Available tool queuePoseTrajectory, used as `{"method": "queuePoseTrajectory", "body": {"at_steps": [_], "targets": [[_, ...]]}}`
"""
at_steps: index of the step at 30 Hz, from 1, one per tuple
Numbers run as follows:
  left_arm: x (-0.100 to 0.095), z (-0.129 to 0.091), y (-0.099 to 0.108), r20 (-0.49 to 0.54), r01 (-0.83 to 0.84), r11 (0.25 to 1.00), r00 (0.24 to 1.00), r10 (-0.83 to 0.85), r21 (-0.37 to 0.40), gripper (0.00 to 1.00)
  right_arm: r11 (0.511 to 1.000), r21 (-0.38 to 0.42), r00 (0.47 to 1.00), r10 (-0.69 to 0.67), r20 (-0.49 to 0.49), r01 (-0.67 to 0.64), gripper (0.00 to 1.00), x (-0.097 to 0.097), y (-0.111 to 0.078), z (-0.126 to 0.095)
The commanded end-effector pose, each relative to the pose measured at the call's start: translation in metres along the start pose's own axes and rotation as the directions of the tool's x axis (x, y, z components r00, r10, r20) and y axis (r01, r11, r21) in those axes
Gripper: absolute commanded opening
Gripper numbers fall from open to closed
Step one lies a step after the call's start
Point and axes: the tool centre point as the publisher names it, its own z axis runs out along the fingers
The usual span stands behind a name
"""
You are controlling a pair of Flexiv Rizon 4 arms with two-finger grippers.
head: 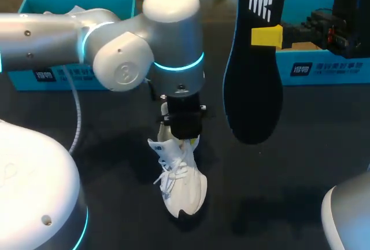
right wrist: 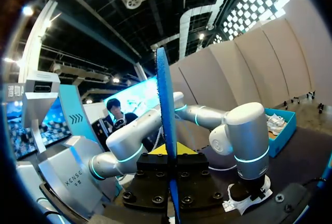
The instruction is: Take the shoe out of the shoebox, open the shoe tongue, remove and reinsert the insole, then place the shoe into the shoebox
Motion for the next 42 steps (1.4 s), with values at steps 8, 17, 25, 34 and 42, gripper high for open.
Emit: {"method": "queuePoseTrajectory", "body": {"at_steps": [8, 17, 25, 34, 42], "targets": [[-0.027, 0.028, 0.003, -0.11, -0.004, 1.0, 0.994, 0.003, -0.011, 0.0, 1.0, 0.005, 1.0, 0.0, -0.004, 0.0, 0.0, -0.003, 0.003, 0.004], [-0.034, 0.038, 0.002, -0.143, -0.022, 0.999, 0.99, 0.018, -0.023, 0.0, 1.0, 0.005, 1.0, 0.0, -0.004, 0.0, 0.0, -0.003, 0.003, 0.004], [-0.032, 0.028, 0.003, -0.092, -0.017, 0.999, 0.996, 0.014, -0.038, 1.0, 1.0, 0.005, 1.0, 0.0, -0.004, 0.0, 0.0, -0.003, 0.003, 0.004], [-0.017, -0.027, 0.004, 0.13, 0.009, 0.998, 0.992, 0.0, -0.067, 1.0, 1.0, 0.005, 1.0, 0.0, -0.004, 0.0, 0.0, -0.003, 0.003, 0.004], [-0.002, -0.097, 0.015, 0.505, 0.045, 0.999, 0.862, -0.044, 0.01, 1.0, 1.0, 0.005, 1.0, 0.0, -0.004, 0.0, 0.0, -0.003, 0.003, 0.004]]}}
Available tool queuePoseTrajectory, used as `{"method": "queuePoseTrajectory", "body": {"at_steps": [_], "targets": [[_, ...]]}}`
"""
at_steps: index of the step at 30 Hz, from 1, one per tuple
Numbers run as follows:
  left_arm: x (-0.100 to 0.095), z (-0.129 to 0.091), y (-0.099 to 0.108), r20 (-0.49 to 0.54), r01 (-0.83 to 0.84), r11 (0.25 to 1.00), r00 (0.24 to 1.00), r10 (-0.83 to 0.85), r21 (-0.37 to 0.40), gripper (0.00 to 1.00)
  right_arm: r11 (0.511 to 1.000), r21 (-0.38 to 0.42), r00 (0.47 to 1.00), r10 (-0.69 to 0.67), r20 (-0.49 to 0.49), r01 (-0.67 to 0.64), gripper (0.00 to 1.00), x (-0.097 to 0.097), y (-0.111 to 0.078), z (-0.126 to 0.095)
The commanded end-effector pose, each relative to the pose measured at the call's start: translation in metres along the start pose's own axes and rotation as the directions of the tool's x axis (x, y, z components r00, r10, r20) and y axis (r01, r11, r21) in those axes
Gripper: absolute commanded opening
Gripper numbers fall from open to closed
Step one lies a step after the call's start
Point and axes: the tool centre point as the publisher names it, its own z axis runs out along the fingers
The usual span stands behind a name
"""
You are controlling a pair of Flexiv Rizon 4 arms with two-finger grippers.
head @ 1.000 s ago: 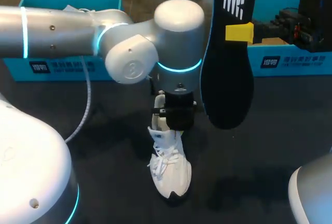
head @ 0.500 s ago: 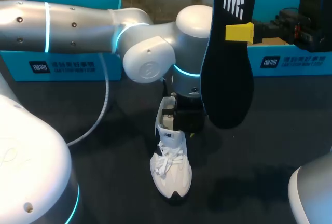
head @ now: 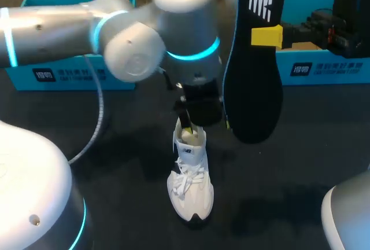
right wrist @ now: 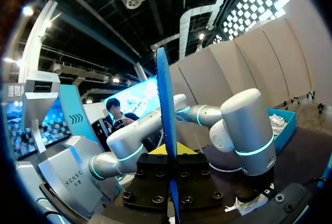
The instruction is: Take the shoe out of the shoebox, open the shoe tongue, remove and reinsert the insole, then place the shoe into the shoebox
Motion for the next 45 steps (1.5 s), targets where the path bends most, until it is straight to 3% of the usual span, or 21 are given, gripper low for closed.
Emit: {"method": "queuePoseTrajectory", "body": {"at_steps": [1, 16, 19, 22, 24, 25, 35, 36, 37, 45], "targets": [[0.039, -0.062, 0.01, 0.432, 0.008, 0.995, 0.901, -0.052, 0.104, 1.0, 1.0, 0.004, 1.0, 0.0, -0.004, 0.0, 0.0, -0.003, 0.003, 0.004], [0.039, -0.062, 0.01, 0.432, 0.008, 0.995, 0.901, -0.052, 0.104, 1.0, 1.0, 0.004, 1.0, 0.0, -0.004, 0.0, 0.0, -0.003, 0.003, 0.004], [0.028, -0.069, 0.022, 0.651, -0.022, 0.987, 0.754, -0.086, 0.156, 1.0, 1.0, 0.004, 1.0, 0.0, -0.004, 0.0, 0.0, -0.003, 0.003, 0.004], [0.021, -0.081, 0.031, 0.76, -0.095, 0.971, 0.64, -0.11, 0.221, 1.0, 1.0, 0.004, 1.0, 0.0, -0.004, 0.0, 0.0, -0.003, 0.003, 0.004], [0.012, -0.094, 0.036, 0.817, -0.13, 0.972, 0.57, -0.088, 0.195, 1.0, 1.0, 0.004, 1.0, 0.0, -0.004, 0.0, 0.0, -0.003, 0.003, 0.004], [0.006, -0.103, 0.038, 0.83, -0.148, 0.97, 0.552, -0.079, 0.191, 1.0, 1.0, 0.004, 1.0, 0.0, -0.004, 0.0, 0.0, -0.003, 0.003, 0.004], [0.006, -0.103, 0.038, 0.83, -0.148, 0.97, 0.552, -0.079, 0.191, 1.0, 1.0, 0.004, 1.0, 0.0, -0.004, 0.0, 0.0, -0.003, 0.003, 0.004], [0.004, -0.103, 0.032, 0.858, -0.148, 0.981, 0.512, -0.033, 0.127, 1.0, 1.0, 0.004, 1.0, 0.0, -0.004, 0.0, 0.0, -0.003, 0.003, 0.004], [0.002, -0.104, 0.031, 0.866, -0.148, 0.983, 0.499, -0.023, 0.112, 1.0, 1.0, 0.004, 1.0, 0.0, -0.004, 0.0, 0.0, -0.003, 0.003, 0.004], [-0.013, -0.128, 0.03, 0.948, -0.137, 0.989, 0.318, -0.004, 0.05, 1.0, 1.0, 0.004, 1.0, 0.0, -0.004, 0.0, 0.0, -0.003, 0.003, 0.004]]}}
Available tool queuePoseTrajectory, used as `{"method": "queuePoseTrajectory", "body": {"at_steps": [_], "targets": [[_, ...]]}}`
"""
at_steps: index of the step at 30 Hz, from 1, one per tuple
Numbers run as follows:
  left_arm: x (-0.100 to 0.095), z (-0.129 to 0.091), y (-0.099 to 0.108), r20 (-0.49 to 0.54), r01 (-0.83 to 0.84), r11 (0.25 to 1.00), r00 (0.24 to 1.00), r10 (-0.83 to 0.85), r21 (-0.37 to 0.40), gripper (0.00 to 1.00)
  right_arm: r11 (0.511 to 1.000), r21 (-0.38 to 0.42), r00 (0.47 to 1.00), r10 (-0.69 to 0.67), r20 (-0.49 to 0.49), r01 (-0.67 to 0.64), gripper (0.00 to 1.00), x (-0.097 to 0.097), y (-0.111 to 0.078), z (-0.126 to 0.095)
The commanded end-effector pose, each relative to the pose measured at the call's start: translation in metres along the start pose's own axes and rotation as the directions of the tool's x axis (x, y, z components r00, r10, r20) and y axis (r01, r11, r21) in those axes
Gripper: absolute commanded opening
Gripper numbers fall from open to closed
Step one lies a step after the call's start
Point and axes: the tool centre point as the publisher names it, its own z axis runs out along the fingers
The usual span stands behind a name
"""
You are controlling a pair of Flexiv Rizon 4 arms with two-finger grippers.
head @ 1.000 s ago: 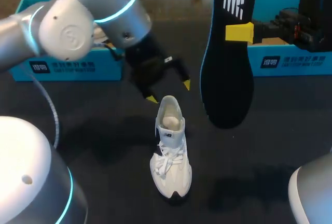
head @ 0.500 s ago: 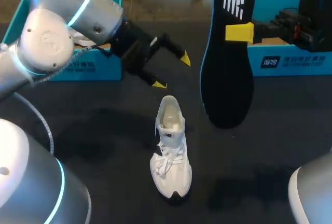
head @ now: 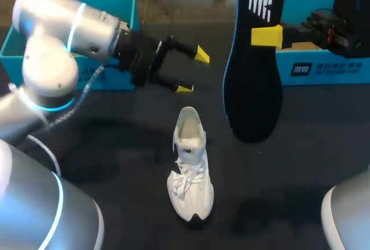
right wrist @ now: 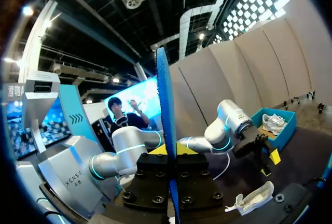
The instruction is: Take the shoe out of the shoebox, open the shoe tongue, remove and reinsert the insole, then place the shoe into the shoebox
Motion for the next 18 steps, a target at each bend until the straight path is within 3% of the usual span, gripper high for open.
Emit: {"method": "queuePoseTrajectory", "body": {"at_steps": [1, 7, 17, 18], "targets": [[-0.004, -0.002, -0.014, 0.253, -0.023, 0.998, 0.967, 0.035, -0.05, 1.0, 1.0, 0.005, 1.0, 0.0, -0.004, 0.0, 0.0, -0.003, 0.003, 0.004], [-0.024, -0.012, -0.025, 0.305, -0.052, 0.995, 0.949, 0.077, -0.091, 1.0, 0.999, 0.026, 0.999, 0.038, -0.014, -0.037, 0.0, -0.01, 0.004, -0.002], [-0.038, -0.027, -0.027, 0.311, -0.052, 0.992, 0.946, 0.086, -0.116, 1.0, 0.969, 0.094, 0.97, 0.234, -0.062, -0.227, 0.0, -0.081, 0.013, -0.028], [-0.041, -0.028, -0.025, 0.282, -0.063, 0.995, 0.956, 0.084, -0.083, 1.0, 0.965, 0.091, 0.965, 0.254, -0.064, -0.248, 0.0, -0.089, 0.013, -0.03]]}}
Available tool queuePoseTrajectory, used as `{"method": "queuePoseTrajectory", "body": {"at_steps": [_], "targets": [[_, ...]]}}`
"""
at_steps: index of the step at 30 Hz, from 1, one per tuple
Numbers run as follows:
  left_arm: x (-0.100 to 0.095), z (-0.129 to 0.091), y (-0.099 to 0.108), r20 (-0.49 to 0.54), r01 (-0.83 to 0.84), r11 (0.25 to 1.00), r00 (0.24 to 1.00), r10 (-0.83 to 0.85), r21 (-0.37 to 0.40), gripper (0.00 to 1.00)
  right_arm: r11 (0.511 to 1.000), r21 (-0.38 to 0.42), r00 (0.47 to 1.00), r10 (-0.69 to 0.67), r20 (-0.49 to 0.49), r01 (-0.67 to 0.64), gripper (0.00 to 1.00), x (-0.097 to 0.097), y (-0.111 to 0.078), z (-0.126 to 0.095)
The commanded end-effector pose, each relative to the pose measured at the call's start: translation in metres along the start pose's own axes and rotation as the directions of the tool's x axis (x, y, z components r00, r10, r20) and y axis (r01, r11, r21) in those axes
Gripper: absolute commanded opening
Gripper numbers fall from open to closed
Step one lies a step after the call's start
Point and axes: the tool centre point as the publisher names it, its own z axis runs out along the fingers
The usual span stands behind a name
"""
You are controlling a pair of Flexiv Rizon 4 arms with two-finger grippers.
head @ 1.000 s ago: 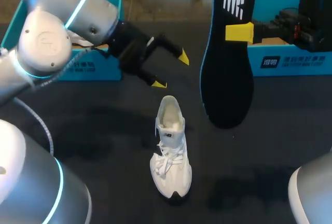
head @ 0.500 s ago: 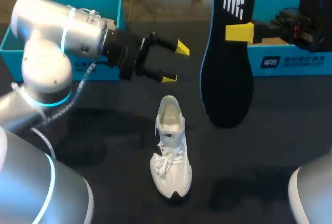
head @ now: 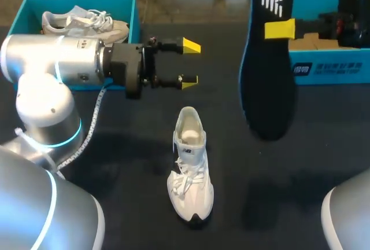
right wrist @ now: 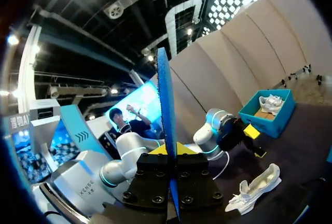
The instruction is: Take the shoe out of the shoebox, open the shoe tongue, remove and reinsert the insole, then place the shoe into the shoebox
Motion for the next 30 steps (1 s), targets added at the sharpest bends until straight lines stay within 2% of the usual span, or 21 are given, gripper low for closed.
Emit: {"method": "queuePoseTrajectory", "body": {"at_steps": [1, 17, 20, 23, 25, 28, 30], "targets": [[-0.007, -0.001, 0.001, -0.081, -0.003, 0.997, 0.997, 0.009, 0.073, 1.0, 0.996, 0.076, 0.997, 0.052, -0.058, -0.048, 0.0, -0.049, 0.023, -0.002], [-0.007, -0.001, 0.001, -0.081, -0.003, 0.997, 0.997, 0.009, 0.073, 1.0, 0.996, 0.076, 0.997, 0.052, -0.058, -0.048, 0.0, -0.049, 0.023, -0.002], [-0.007, -0.001, 0.001, -0.081, -0.003, 0.997, 0.997, 0.009, 0.073, 1.0, 0.995, 0.043, 0.994, 0.092, -0.058, -0.09, 0.0, -0.081, 0.039, -0.011], [-0.007, -0.001, 0.001, -0.081, -0.003, 0.997, 0.997, 0.009, 0.073, 1.0, 0.982, 0.084, 0.983, 0.173, -0.053, -0.168, 0.0, -0.11, 0.05, -0.017], [-0.007, -0.001, 0.001, -0.081, -0.003, 0.997, 0.997, 0.009, 0.073, 1.0, 0.97, 0.109, 0.973, 0.223, -0.059, -0.216, 0.0, -0.127, 0.054, -0.018], [-0.007, -0.001, 0.001, -0.081, -0.003, 0.997, 0.997, 0.009, 0.073, 1.0, 0.958, 0.065, 0.956, 0.283, -0.075, -0.278, 0.0, -0.153, 0.052, -0.022], [-0.007, -0.001, 0.001, -0.081, -0.003, 0.997, 0.997, 0.009, 0.073, 1.0, 0.958, 0.065, 0.956, 0.283, -0.075, -0.278, 0.0, -0.153, 0.052, -0.022]]}}
